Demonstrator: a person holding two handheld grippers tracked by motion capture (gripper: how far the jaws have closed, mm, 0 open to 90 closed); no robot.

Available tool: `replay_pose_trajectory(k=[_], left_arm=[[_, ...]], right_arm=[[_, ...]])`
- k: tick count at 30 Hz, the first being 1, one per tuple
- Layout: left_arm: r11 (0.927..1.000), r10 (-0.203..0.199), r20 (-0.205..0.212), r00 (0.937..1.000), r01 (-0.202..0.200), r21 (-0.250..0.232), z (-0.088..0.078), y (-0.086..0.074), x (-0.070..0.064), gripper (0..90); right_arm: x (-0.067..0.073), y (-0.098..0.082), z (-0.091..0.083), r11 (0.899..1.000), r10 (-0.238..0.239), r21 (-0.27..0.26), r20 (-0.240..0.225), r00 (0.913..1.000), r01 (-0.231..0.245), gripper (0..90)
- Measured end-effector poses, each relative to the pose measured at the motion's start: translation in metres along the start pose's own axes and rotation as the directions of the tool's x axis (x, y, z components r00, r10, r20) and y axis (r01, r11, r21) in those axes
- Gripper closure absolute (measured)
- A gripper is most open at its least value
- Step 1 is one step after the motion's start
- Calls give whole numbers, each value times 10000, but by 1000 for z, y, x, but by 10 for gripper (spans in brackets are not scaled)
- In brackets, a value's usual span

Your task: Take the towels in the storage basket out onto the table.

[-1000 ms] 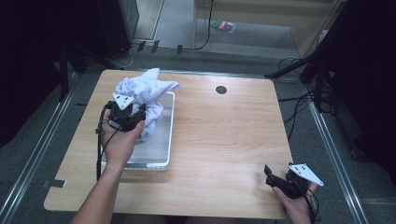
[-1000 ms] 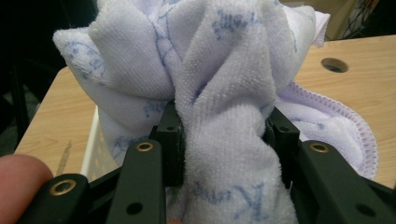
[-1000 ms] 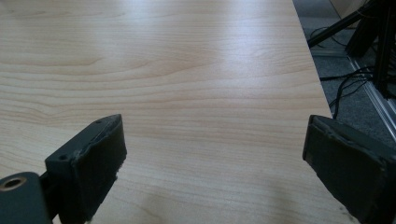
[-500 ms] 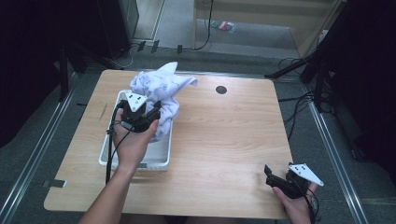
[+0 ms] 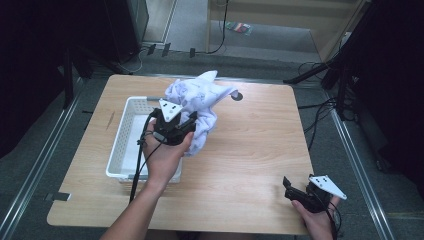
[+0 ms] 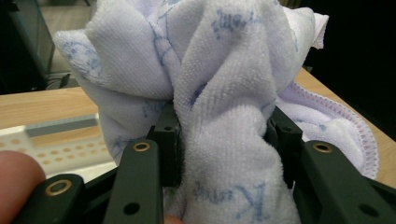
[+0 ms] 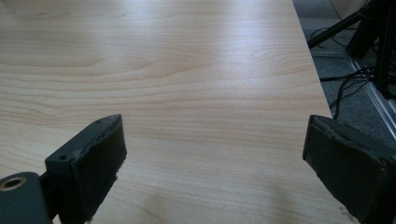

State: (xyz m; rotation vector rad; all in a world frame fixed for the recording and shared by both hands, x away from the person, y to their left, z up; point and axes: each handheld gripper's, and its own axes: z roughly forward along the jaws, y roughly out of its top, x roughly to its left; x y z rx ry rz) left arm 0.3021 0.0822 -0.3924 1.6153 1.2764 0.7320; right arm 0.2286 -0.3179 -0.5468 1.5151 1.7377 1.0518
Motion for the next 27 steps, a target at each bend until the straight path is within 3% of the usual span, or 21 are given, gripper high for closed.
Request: replay_pose_trajectory(k=[14, 27], left_arm=[[9994, 123, 602, 9981, -143, 328, 25, -14, -47, 568], [9953, 110, 975, 9952, -203, 945, 56, -41, -73, 551]], right_arm=[[0, 0, 0, 10000, 19, -8, -21, 10000, -19, 58], [0, 0, 0, 10000, 53, -53, -76, 10000, -53, 58]])
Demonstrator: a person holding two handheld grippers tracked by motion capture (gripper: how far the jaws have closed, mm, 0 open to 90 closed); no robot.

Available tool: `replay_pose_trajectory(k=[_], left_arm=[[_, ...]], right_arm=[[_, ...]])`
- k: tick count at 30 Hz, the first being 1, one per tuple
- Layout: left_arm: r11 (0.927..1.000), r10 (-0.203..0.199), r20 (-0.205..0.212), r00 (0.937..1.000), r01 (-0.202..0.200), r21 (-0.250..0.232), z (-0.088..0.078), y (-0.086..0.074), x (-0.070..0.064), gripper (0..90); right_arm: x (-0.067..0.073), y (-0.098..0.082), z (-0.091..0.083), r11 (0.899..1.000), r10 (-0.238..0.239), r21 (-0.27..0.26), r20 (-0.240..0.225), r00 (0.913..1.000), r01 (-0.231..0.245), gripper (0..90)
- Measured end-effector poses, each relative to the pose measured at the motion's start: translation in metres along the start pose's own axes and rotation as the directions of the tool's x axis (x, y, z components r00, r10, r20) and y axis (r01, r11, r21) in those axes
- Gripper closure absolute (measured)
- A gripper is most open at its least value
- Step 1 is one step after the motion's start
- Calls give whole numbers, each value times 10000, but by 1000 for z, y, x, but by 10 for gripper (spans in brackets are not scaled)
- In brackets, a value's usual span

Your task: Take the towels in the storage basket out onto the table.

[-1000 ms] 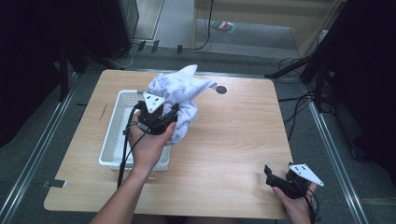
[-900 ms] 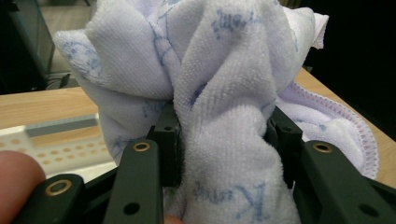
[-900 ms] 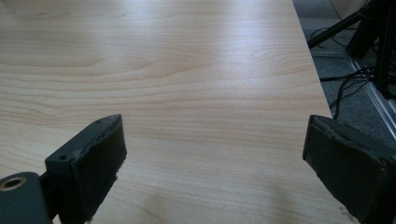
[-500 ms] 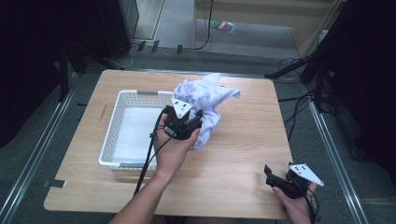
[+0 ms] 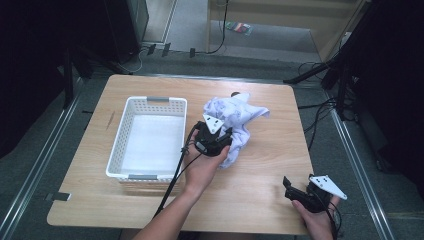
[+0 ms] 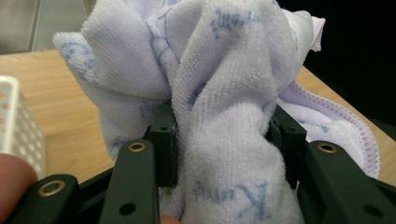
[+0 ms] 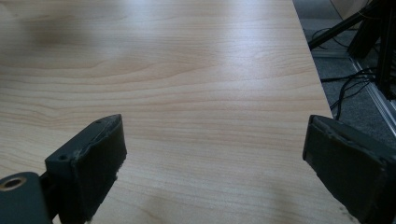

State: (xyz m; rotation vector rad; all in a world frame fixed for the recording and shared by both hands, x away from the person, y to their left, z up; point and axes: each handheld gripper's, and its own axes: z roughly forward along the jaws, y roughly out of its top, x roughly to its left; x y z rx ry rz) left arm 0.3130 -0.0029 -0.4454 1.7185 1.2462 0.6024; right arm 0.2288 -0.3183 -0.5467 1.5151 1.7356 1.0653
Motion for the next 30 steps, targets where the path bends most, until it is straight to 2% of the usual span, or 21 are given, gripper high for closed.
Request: replay_pose_trajectory(k=[3, 8, 10, 12, 13, 16, 18, 20, 21, 23, 25, 29, 30], left_arm=[[9998, -66, 101, 9999, 65, 184, 11, -10, -5, 540], [9978, 160, 313, 9994, -180, 642, 26, -27, -10, 525], [9966, 94, 407, 9991, -126, 811, 30, -33, -10, 510], [9941, -84, 703, 9975, 7, 1080, 36, -39, -8, 493], [9923, -149, 897, 9959, 37, 1237, 38, -42, -7, 472], [9927, -185, 807, 9966, 87, 1206, 40, -46, -6, 309], [9910, -283, 856, 9959, 167, 1327, 39, -44, -6, 126], [9890, -292, 972, 9948, 147, 1471, 35, -41, -4, 12], [9890, -155, 995, 9949, 6, 1481, 31, -39, -3, 0], [9927, 95, 853, 9963, -197, 1188, 23, -36, -2, 0], [9952, 27, 1088, 9941, -133, 966, 15, -31, 0, 0], [9985, 106, 1265, 9919, -173, 520, -1, -22, 7, 0], [9987, 157, 1204, 9926, -215, 469, -4, -21, 8, 0]], right_arm=[[0, 0, 0, 10000, 2, 1, 7, 10000, -2, 58], [0, 0, 0, 10000, 16, -6, 5, 10000, -16, 58], [0, 0, 0, 10000, 16, -7, -3, 10000, -16, 58], [0, 0, 0, 10000, 34, -2, -4, 10000, -34, 58], [0, 0, 0, 10000, 16, -9, -16, 10000, -16, 58], [0, 0, 0, 10000, 25, -9, -14, 10000, -25, 58], [0, 0, 0, 10000, 31, -6, -16, 10000, -31, 58], [0, 0, 0, 10000, 12, -7, -16, 10000, -12, 58], [0, 0, 0, 10000, 23, -6, -9, 10000, -23, 58], [0, 0, 0, 10000, 16, -3, -7, 10000, -16, 58], [0, 0, 0, 10000, 8, -5, -5, 10000, -8, 58], [0, 0, 0, 10000, 13, 5, 9, 10000, -13, 57], [0, 0, 0, 10000, 19, 1, 9, 10000, -19, 57]])
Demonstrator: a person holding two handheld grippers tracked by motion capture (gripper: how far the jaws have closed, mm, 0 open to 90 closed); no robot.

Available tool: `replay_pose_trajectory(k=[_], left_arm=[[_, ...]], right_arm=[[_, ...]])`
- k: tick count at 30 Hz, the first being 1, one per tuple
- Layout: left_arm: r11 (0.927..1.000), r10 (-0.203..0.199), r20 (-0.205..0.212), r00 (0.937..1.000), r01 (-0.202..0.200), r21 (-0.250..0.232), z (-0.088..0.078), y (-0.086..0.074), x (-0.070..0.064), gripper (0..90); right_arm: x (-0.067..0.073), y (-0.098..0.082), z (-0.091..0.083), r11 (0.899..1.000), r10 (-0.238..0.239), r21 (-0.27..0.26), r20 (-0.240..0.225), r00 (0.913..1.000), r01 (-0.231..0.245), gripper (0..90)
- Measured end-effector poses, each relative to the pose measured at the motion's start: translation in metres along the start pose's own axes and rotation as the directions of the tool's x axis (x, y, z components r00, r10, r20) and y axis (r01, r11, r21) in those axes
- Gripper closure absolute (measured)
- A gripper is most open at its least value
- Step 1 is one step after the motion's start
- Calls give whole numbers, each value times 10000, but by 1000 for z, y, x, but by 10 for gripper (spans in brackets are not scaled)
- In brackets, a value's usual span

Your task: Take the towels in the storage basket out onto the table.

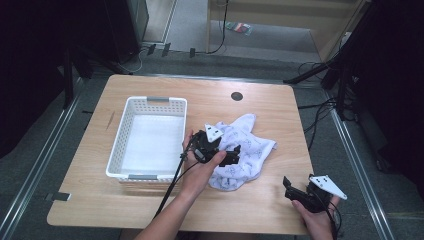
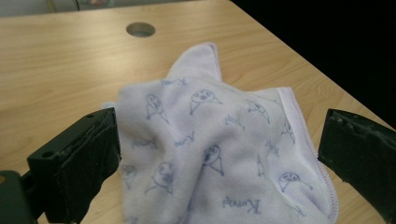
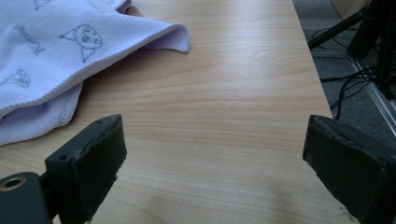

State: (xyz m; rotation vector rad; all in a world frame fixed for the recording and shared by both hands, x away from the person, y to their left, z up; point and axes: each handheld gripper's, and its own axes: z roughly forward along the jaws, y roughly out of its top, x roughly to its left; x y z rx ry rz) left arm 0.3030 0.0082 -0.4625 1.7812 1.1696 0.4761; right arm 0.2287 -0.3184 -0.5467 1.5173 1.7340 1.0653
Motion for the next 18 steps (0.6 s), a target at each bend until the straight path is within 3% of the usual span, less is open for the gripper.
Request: replay_pose_trajectory(k=[7, 18], left_arm=[[9994, -122, -50, 9999, 121, -319, -23, 6, 19, 0], [9966, -116, -549, 9984, 70, -816, -49, 7, 49, 0]], right_arm=[[0, 0, 0, 10000, -2, 2, 26, 10000, 2, 58], [0, 0, 0, 10000, -2, 24, 55, 10000, 2, 58]])
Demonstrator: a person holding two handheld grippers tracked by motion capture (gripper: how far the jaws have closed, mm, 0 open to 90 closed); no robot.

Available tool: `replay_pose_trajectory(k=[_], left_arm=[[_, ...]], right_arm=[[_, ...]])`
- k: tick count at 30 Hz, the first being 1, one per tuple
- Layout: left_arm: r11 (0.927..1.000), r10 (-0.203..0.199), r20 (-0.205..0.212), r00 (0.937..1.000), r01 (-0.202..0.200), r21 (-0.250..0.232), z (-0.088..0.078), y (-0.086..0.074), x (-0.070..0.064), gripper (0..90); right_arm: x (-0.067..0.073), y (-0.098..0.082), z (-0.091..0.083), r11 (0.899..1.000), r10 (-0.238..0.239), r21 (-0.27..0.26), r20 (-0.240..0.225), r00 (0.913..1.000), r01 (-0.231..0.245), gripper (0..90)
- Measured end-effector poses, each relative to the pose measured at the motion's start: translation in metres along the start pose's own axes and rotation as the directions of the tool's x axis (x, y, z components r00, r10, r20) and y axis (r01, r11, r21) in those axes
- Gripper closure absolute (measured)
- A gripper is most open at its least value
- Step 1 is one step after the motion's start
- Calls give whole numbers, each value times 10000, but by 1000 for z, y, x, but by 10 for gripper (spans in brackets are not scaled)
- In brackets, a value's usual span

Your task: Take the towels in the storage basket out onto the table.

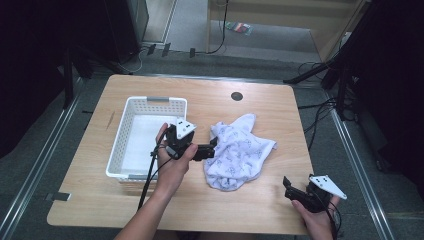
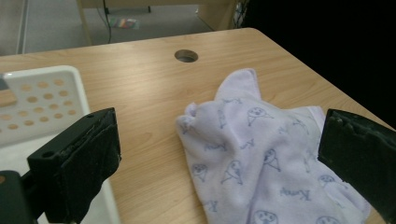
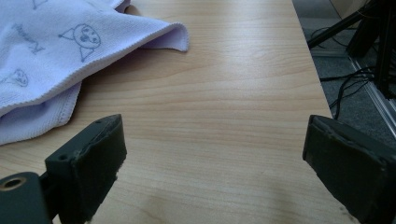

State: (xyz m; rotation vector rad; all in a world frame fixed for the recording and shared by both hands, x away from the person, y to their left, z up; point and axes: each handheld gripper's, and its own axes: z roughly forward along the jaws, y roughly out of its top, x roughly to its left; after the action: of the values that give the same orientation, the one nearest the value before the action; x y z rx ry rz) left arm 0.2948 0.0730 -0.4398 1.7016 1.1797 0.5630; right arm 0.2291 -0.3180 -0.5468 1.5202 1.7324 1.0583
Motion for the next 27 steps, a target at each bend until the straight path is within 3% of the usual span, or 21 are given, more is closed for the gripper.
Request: replay_pose_trajectory(k=[14, 27], left_arm=[[9989, -381, -694, 9969, 360, -314, -26, -6, 50, 0], [9953, -756, -1347, 9880, 666, -704, -55, -13, 96, 0]], right_arm=[[0, 0, 0, 10000, -15, 4, 38, 10000, 15, 58], [0, 0, 0, 10000, -51, 19, 62, 10000, 51, 58]])
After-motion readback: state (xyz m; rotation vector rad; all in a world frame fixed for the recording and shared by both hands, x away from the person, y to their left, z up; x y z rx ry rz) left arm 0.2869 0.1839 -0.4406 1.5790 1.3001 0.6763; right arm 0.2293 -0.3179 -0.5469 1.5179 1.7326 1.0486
